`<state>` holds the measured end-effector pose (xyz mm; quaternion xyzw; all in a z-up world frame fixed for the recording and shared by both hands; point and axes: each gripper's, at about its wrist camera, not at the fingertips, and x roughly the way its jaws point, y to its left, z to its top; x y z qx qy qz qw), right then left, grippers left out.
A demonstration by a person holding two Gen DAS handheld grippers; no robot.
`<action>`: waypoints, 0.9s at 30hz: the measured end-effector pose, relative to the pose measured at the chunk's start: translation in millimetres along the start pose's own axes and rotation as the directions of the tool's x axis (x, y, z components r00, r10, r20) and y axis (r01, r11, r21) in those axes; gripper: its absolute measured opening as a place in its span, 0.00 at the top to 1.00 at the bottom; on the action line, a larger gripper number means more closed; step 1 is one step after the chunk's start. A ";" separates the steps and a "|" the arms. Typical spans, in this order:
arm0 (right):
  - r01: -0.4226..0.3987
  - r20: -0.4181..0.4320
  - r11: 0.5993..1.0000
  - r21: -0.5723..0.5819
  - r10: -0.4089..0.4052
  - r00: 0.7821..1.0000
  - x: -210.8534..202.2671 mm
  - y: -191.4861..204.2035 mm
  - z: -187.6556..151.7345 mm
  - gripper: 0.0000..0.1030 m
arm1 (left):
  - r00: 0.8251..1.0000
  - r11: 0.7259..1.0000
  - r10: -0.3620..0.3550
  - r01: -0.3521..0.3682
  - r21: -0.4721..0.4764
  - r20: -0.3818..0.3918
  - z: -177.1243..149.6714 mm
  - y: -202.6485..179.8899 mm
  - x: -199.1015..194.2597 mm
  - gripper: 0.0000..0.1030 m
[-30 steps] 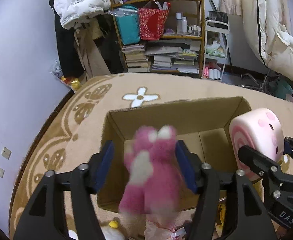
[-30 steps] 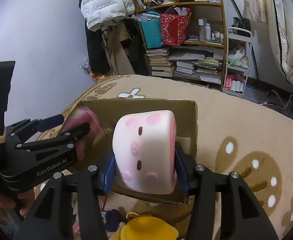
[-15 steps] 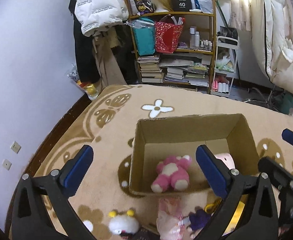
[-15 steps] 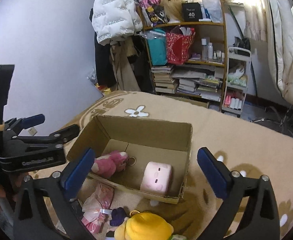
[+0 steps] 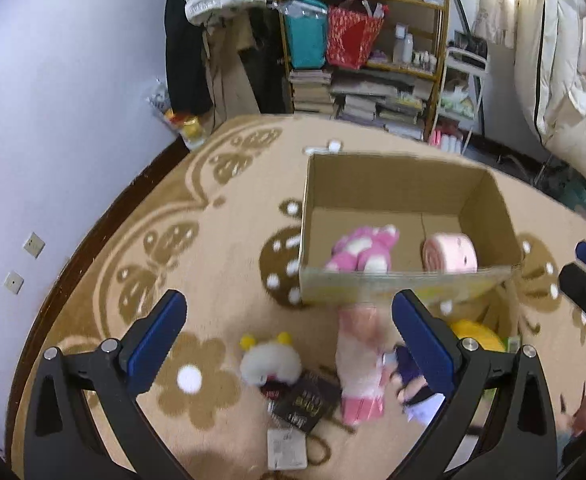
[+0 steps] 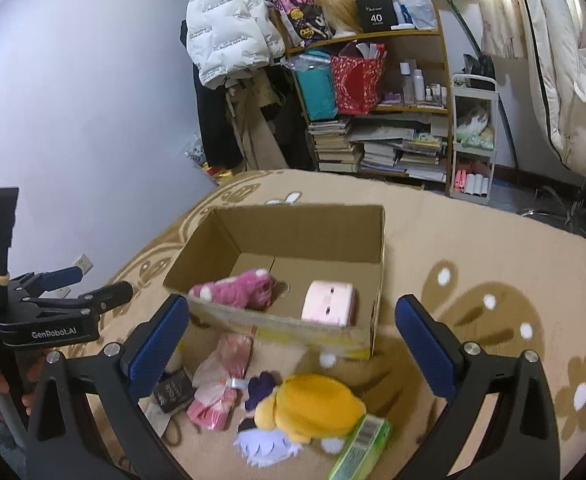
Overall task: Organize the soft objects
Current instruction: 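Grasp the yellow plush with the right tool while the left tool grasps the white pom toy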
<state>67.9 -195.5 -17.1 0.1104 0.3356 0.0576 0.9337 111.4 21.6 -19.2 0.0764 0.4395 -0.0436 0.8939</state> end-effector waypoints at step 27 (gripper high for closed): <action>-0.024 -0.221 0.992 0.127 0.052 0.974 32.6 -26.8 -54.2 0.04 | 0.946 0.990 -0.030 -0.016 -0.140 -0.322 -43.4 36.2 104.9 0.01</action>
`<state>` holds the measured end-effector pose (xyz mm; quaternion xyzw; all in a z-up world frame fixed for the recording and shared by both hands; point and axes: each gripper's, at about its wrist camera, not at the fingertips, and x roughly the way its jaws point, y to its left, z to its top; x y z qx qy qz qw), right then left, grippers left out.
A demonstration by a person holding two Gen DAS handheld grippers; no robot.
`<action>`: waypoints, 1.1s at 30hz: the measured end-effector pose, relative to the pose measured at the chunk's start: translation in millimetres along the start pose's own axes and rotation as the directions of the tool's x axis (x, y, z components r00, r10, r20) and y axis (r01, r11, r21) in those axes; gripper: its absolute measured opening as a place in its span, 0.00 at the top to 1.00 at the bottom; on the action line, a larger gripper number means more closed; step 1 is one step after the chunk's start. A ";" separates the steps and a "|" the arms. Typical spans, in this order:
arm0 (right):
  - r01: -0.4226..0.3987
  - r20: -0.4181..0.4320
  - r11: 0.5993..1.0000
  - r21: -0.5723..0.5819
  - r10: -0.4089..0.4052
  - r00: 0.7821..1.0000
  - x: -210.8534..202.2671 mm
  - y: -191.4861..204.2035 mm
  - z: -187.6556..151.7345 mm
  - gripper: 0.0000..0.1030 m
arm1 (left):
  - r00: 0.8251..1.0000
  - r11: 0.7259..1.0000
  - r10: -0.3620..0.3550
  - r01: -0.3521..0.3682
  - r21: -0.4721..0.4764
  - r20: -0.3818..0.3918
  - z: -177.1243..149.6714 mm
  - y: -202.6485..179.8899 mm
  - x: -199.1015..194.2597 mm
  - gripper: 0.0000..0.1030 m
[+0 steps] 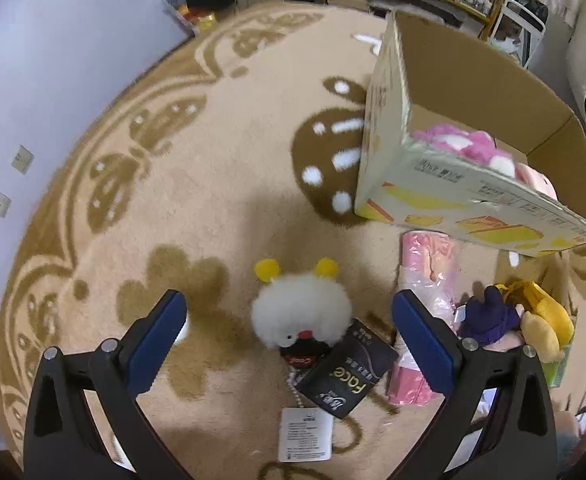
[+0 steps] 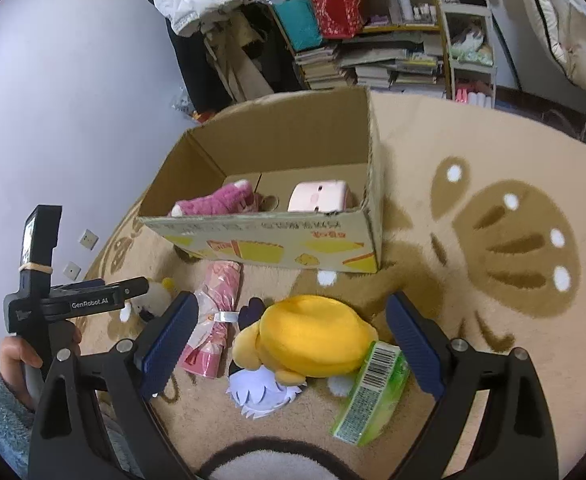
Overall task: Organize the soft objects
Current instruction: 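Grasp the yellow plush with the right tool while the left tool grasps the white pom toy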
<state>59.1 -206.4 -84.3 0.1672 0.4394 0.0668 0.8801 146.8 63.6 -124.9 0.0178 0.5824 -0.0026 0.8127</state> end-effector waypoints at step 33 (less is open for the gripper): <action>0.048 -0.159 0.998 -0.049 -0.055 0.986 75.1 -0.4 -18.8 0.36 | 0.990 0.997 0.020 -0.030 -0.073 -0.141 0.9 7.4 55.8 0.66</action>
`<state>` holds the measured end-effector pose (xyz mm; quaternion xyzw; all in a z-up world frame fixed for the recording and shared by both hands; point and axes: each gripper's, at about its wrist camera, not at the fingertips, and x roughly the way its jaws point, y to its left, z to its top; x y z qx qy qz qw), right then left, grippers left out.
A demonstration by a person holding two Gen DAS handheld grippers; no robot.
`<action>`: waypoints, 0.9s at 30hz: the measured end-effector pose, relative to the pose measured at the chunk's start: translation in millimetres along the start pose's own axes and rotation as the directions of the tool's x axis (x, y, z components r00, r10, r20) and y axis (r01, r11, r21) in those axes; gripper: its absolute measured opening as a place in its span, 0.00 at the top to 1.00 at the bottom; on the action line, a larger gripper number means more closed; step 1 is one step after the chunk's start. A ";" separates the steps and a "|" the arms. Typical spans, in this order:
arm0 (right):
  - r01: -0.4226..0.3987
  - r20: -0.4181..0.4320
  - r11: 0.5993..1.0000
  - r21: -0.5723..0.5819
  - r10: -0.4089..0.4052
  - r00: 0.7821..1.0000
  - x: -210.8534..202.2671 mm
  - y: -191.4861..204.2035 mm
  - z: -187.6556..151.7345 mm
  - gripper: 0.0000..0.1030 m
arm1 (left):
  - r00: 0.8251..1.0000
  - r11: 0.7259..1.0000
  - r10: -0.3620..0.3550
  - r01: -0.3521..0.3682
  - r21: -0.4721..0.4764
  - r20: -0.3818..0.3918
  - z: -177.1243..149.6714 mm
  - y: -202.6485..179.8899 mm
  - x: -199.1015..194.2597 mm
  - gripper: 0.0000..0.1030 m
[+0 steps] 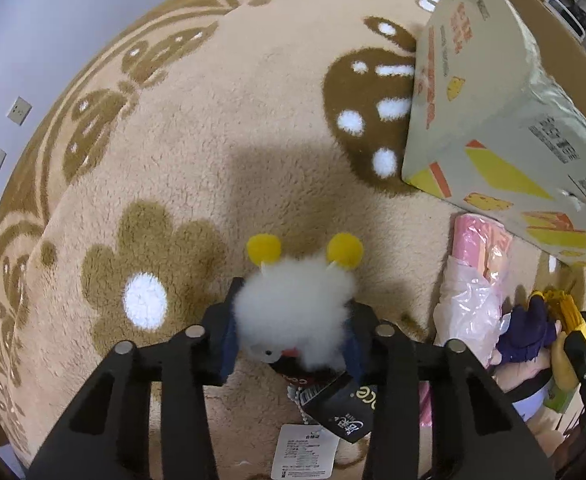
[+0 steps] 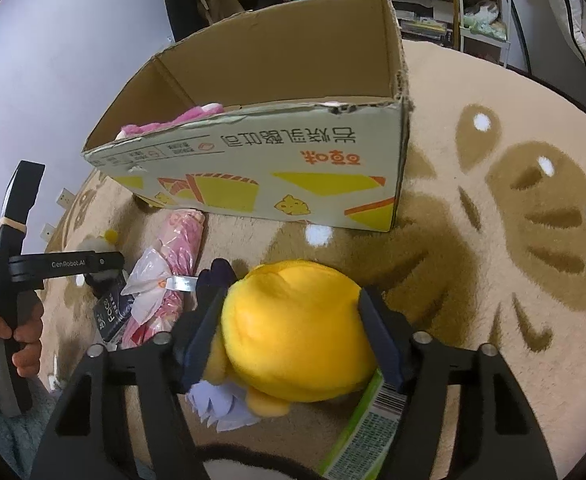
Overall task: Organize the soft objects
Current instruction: 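Grasp the yellow plush with the right tool while the left tool grasps the white pom toy, then carry the yellow plush and white pom toy into the box and release both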
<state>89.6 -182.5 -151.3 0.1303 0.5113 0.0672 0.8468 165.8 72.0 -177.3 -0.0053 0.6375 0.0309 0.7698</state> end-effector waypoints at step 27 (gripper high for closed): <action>0.016 0.169 0.996 -0.083 -0.002 0.986 -56.6 15.4 0.0 0.90 | 0.979 0.998 -0.065 0.060 0.032 0.194 -18.5 0.9 -62.9 0.96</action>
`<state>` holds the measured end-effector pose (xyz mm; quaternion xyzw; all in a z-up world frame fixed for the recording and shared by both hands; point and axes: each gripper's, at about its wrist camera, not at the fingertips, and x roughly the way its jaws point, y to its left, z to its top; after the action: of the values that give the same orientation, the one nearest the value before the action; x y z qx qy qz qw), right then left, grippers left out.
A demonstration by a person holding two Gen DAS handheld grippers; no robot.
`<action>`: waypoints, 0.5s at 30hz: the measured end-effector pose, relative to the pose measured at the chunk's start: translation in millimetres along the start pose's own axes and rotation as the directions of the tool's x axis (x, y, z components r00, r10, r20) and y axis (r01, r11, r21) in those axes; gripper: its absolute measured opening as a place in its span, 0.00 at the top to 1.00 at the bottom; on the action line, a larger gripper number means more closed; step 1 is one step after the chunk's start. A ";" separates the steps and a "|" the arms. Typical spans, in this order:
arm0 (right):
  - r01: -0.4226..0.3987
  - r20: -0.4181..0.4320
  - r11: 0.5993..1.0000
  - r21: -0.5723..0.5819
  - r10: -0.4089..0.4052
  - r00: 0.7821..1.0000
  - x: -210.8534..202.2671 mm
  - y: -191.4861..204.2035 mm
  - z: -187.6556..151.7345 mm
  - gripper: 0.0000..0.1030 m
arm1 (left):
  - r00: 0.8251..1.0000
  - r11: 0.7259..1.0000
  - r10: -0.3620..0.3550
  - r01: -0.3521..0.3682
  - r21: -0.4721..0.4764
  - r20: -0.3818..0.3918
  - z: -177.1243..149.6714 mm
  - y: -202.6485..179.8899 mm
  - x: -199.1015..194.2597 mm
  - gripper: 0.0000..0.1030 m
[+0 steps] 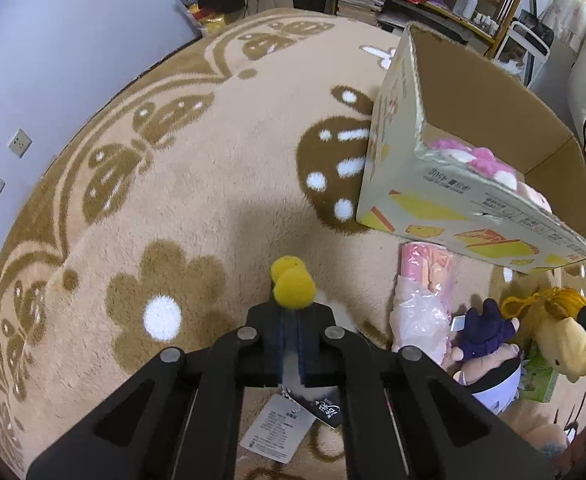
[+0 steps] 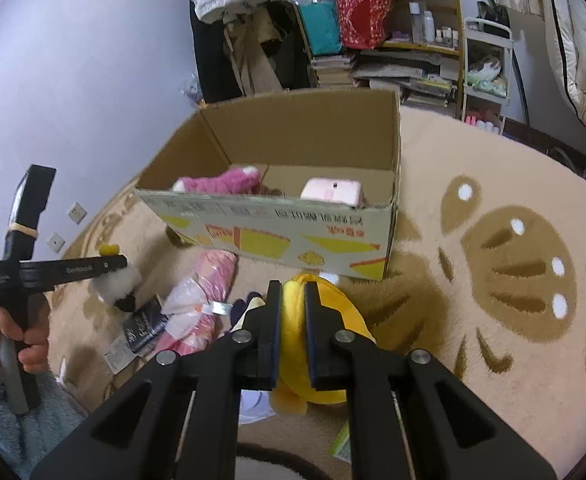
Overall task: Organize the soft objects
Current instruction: 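Carry the yellow plush and white pom toy into the box and release both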
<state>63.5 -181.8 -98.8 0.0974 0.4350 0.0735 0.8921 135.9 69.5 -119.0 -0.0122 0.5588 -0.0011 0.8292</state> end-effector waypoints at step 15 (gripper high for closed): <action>-0.057 0.087 0.998 0.033 0.054 0.995 -26.5 -0.1 9.7 0.90 | 0.985 0.998 0.032 -0.039 0.038 0.170 2.9 -0.2 -36.9 0.96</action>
<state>55.0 -188.7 -72.8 0.1280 0.3945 0.0863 0.9058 124.8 69.9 -83.7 0.0150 0.4861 0.0034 0.8737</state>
